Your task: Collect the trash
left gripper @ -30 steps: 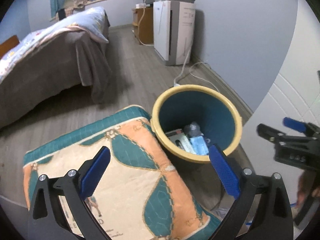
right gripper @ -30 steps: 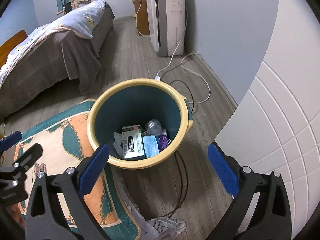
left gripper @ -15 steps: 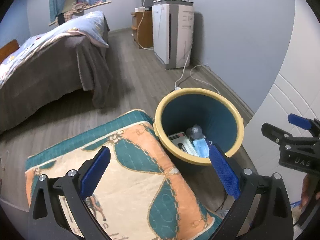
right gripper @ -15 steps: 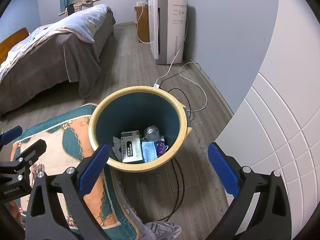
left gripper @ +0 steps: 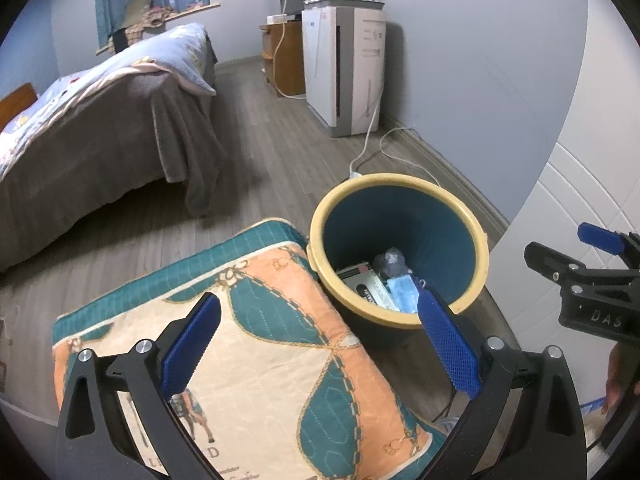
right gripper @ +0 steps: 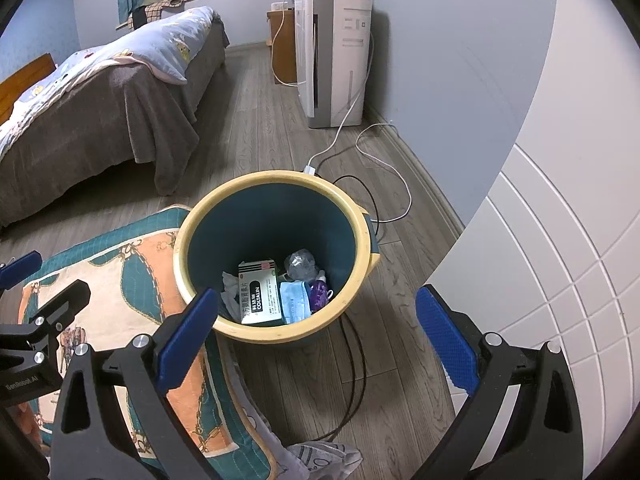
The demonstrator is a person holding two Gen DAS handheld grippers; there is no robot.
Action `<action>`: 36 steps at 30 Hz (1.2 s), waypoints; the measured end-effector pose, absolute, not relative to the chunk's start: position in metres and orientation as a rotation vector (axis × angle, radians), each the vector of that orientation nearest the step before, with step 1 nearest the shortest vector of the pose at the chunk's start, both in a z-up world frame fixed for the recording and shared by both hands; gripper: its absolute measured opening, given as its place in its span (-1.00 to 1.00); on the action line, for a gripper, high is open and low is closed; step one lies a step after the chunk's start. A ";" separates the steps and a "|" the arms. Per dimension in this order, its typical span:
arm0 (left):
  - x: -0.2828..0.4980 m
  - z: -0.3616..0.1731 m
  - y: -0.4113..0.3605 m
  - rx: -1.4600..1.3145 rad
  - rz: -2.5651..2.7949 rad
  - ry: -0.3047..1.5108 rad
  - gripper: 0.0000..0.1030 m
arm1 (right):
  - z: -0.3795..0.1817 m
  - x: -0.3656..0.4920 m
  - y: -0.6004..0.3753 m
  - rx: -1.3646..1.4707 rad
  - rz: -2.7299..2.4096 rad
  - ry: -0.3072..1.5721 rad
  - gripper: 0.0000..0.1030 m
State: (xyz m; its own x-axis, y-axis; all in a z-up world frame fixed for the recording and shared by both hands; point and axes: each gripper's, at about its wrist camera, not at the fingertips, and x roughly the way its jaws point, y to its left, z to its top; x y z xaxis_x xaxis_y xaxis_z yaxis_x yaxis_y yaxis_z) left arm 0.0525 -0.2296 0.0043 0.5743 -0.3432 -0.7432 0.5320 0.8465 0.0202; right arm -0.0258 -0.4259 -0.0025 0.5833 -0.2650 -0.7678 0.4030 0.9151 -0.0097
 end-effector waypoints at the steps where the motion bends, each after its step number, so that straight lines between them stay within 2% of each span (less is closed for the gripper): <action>1: 0.052 0.004 -0.229 0.258 -0.520 0.809 0.90 | -0.003 -0.026 -0.426 0.173 -0.392 0.865 0.89; 36: 0.047 -0.003 -0.229 0.315 -0.535 0.784 0.90 | -0.003 -0.026 -0.429 0.174 -0.395 0.868 0.89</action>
State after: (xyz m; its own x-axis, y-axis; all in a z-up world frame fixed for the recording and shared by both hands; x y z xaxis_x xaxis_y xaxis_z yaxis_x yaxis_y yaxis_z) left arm 0.0466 -0.2293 -0.0030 0.5856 -0.3365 -0.7375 0.5639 0.8227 0.0723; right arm -0.0259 -0.4293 -0.0028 0.5798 -0.2662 -0.7701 0.4054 0.9141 -0.0107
